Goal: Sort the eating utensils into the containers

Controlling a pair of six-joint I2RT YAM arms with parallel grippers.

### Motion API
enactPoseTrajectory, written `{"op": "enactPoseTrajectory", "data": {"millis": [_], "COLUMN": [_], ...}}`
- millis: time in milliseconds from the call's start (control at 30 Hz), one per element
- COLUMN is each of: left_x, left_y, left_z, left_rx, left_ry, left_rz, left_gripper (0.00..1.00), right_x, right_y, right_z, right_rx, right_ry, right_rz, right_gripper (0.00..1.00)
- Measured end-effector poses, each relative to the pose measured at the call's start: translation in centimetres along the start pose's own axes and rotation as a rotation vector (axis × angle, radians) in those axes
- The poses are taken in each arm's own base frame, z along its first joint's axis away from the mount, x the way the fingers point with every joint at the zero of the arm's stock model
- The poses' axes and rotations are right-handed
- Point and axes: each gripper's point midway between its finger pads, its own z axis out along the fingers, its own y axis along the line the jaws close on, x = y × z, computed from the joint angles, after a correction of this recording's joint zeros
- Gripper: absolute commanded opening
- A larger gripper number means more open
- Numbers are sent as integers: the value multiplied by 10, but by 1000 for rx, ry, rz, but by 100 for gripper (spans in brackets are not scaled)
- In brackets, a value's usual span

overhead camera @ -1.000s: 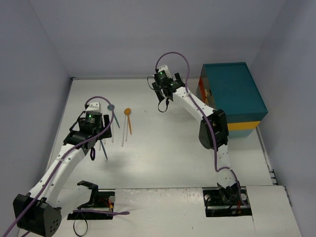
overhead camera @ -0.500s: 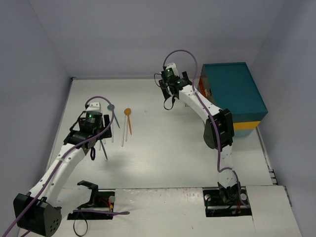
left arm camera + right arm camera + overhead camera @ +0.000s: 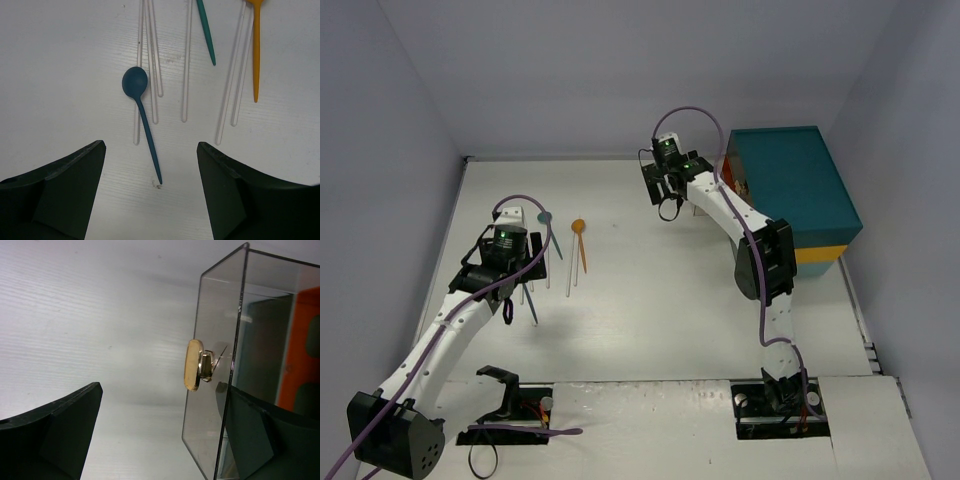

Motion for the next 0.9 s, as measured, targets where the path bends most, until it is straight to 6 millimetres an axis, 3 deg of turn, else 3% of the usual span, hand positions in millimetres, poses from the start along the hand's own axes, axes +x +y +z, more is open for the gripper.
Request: {"op": "enactPoseTrajectory", "data": {"millis": [900], "left_x": [0], "left_y": [-1], "left_z": [0], "left_rx": [7], "left_ry": [2], "left_rz": [0], "left_gripper": [71], "right_x": [-3], "right_y": [34], "right_z": [-9], "right_rx": [-119], "right_ry": [-11], "right_rz": [-21], "right_gripper": [98]}}
